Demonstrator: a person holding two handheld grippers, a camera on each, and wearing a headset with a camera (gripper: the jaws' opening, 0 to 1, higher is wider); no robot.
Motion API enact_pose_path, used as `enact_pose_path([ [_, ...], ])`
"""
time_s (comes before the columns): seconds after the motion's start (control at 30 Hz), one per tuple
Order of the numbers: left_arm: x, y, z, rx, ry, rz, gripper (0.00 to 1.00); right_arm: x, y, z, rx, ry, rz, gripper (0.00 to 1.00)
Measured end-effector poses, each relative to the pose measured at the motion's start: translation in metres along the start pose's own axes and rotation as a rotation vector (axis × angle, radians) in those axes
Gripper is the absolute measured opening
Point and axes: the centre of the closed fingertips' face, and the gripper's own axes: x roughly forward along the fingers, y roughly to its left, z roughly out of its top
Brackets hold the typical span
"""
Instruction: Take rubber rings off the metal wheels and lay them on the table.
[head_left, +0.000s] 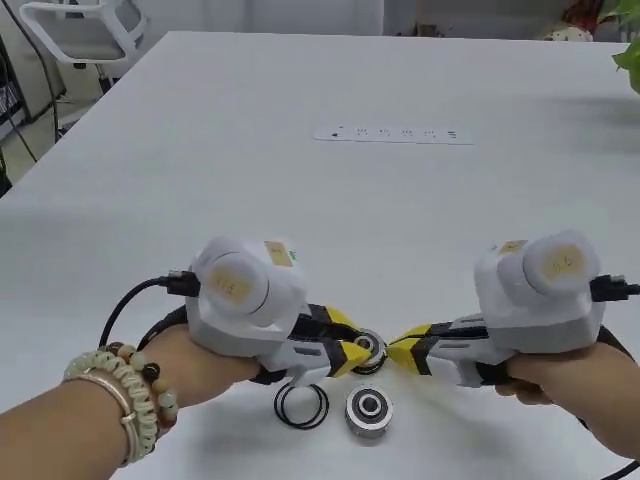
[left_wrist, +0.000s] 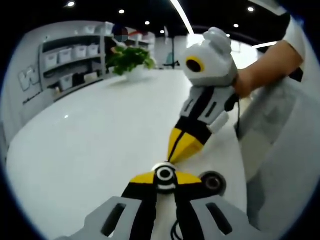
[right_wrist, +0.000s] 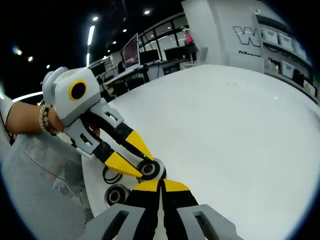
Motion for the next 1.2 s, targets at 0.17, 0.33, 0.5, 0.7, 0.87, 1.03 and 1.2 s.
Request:
enact_pose_path([
  [0.17,0.000,0.000,0.000,0.005,0.003,0.003,0.14,-0.002,0.002,0.000,0.023,0.009,-0.010,0.00],
  [0.33,0.000,0.001,0.000,0.013,0.009,0.010,0.13,0.000,0.006,0.002,0.018,0.008,-0.016,0.00],
  [0.5,0.000,0.001,0.000,0.012,0.009,0.011,0.13,-0.001,0.007,0.003,0.024,0.006,-0.015,0.00],
  [0.7,0.000,0.001,0.000,0.012,0.006,0.010,0.13,-0.001,0.010,0.005,0.008,0.006,-0.014,0.00],
  [0.87,0.000,0.001,0.000,0.011,0.006,0.010,0.13,-0.001,0.012,0.006,-0.002,0.005,-0.013,0.00],
  [1.03,-0.001,0.001,-0.001,0.011,0.006,0.010,0.13,0.000,0.013,0.007,-0.010,0.004,-0.010,0.00],
  [1.2,-0.001,0.001,-0.001,0.011,0.005,0.010,0.13,0.000,0.015,0.008,-0.018,0.001,-0.004,0.00],
])
